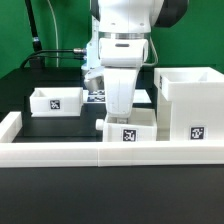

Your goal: Assemble drawer

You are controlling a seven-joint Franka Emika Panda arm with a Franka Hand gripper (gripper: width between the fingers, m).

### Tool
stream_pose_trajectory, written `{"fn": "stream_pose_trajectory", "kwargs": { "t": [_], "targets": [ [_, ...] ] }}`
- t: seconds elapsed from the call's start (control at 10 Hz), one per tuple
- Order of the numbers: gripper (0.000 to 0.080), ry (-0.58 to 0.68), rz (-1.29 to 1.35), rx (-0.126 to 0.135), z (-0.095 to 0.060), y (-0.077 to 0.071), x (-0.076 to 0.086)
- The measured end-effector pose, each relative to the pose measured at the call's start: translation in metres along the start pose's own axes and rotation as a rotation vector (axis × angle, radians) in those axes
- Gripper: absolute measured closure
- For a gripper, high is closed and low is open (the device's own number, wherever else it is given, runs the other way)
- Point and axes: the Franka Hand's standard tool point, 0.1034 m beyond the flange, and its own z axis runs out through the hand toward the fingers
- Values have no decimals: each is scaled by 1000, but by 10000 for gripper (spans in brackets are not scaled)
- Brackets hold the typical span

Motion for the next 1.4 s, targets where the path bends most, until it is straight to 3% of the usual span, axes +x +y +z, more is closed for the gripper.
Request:
{"fn": "stream_pose_trajectory", "kwargs": {
  "t": [0.3,1.4],
  "targets": [
    [757,-12,-65,13,1,-1,0],
    [757,-13,-60,23,1,4,1]
  ]
}}
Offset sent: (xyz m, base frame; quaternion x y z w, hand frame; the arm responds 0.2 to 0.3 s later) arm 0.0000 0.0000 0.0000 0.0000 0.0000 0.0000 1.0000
